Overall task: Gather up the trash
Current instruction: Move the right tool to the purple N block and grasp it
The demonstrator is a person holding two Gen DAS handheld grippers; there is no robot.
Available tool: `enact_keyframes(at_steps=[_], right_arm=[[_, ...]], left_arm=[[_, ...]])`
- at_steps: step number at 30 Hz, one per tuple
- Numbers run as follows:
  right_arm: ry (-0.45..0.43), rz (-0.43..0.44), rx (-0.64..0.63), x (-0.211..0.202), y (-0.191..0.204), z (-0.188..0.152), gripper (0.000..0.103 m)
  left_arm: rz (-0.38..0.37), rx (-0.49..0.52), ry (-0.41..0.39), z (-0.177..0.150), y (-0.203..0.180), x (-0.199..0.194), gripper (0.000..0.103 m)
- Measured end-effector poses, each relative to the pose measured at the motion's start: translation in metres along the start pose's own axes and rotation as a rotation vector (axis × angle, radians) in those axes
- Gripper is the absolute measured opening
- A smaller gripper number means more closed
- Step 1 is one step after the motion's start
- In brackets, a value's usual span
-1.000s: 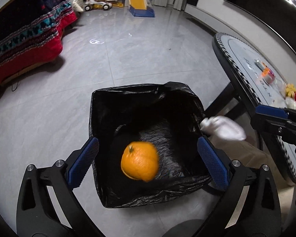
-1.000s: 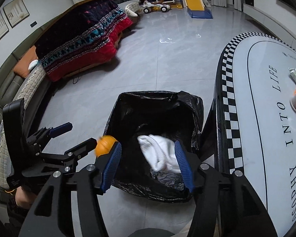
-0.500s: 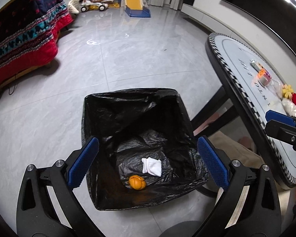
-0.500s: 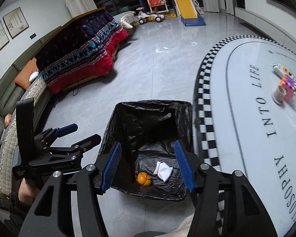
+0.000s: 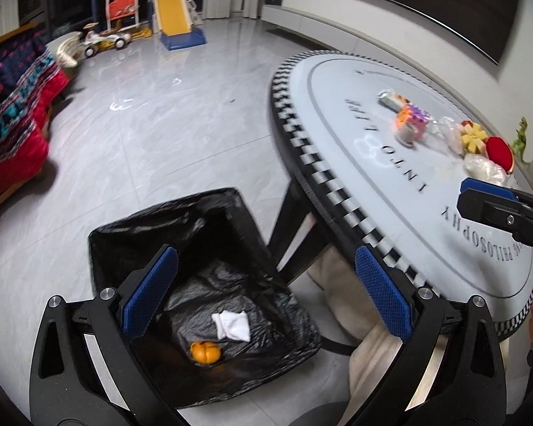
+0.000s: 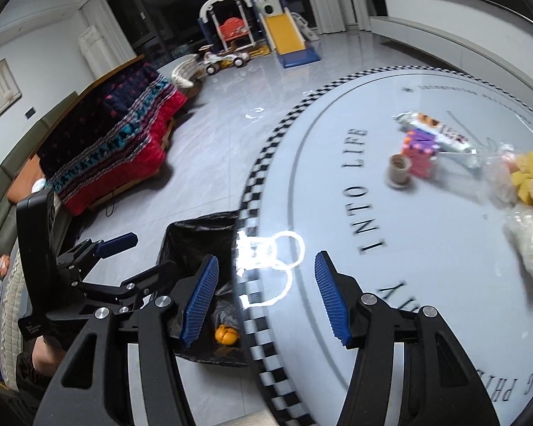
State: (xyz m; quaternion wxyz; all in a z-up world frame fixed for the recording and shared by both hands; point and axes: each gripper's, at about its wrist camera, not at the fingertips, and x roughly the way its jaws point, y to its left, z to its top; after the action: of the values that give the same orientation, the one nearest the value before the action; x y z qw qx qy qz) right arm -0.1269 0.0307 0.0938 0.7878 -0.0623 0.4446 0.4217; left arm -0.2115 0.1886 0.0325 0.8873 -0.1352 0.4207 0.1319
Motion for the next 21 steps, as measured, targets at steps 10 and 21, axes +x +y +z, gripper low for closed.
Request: enact_keyframes(at_steps=[10,21], right_arm=[[-0.048,-0.058,0.085,-0.016,-0.074,0.022,0.058],[-0.043,-0.08,0.069,0.008,-0.112,0.073,0.058]], left_arm=[[-0.093,0.147,-0.01,0.045,-0.077,0.033,0.097],[-0.172,0.174,0.004,0.085,-0.114,0.075,0.097]])
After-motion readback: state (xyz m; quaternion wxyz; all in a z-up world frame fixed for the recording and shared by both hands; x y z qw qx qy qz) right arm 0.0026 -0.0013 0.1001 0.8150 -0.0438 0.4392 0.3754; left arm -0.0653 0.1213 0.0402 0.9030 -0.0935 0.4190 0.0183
